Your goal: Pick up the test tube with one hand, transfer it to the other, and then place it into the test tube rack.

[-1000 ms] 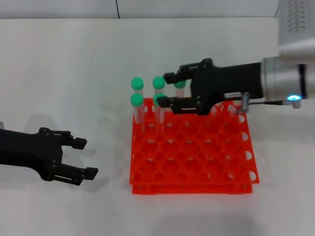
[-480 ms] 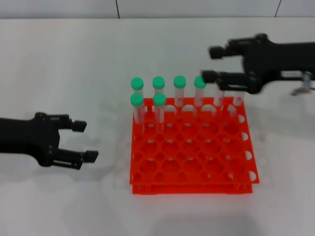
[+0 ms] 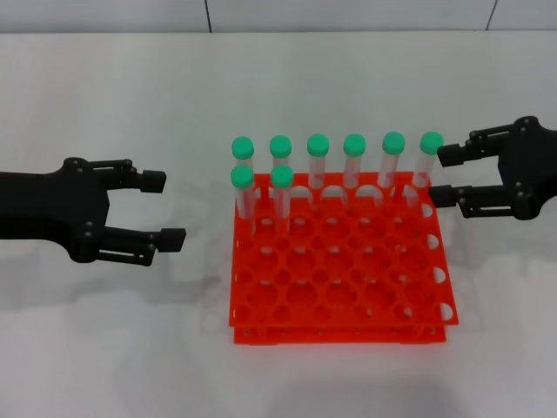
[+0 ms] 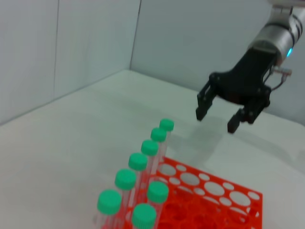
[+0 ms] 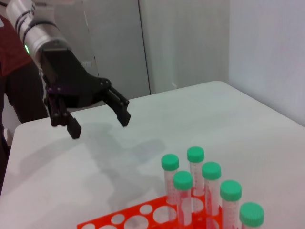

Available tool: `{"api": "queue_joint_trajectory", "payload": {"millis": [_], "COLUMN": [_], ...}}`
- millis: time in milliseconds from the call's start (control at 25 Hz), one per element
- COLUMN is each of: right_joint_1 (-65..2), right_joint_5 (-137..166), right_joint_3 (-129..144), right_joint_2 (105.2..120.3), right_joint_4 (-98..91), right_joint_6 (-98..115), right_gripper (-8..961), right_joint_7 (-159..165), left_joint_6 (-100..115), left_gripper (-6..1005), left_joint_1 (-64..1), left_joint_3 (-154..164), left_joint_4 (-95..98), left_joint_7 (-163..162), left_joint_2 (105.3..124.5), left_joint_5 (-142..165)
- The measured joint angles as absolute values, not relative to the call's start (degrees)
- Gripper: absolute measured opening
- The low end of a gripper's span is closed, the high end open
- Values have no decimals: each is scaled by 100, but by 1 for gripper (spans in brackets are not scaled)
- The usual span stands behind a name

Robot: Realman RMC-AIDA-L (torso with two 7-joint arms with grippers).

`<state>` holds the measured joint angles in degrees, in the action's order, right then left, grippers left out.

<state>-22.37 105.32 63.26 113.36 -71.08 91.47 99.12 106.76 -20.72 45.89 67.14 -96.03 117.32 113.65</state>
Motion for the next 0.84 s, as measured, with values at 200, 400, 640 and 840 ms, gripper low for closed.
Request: {"api": "queue_joint_trajectory", "payload": {"millis": [200, 400, 640, 840], "right_joint_1": [-2170, -2163, -2110, -2091], "right_joint_5": [10543, 10547, 10547, 10548], "right_joint_3": [6324, 6316, 6310, 6310], "right_joint_2": [11330, 11320, 11321, 11340], "right_joint_4": [-7112, -7093, -7102, -7113], "right_joint_6": [9164, 9175, 9180, 9184], "right_gripper": [545, 545, 545, 545], "right_joint_7": [9797, 9782, 9773, 9773], "left_joint_6": [10682, 10682, 10721, 10723], "left_gripper": [879, 880, 880, 880], "left_joint_1": [-2043, -2064, -2093, -2099], "left_joint_3": [4573, 4534, 4535, 4535], "left_joint_4": [6715, 6715, 6715, 6715], "left_joint_7": [-9575, -9587, -9621, -9638], "left_joint_2": [11760, 11797, 11796, 11794], "left_joint_5": [11160, 11132, 11125, 11122]}}
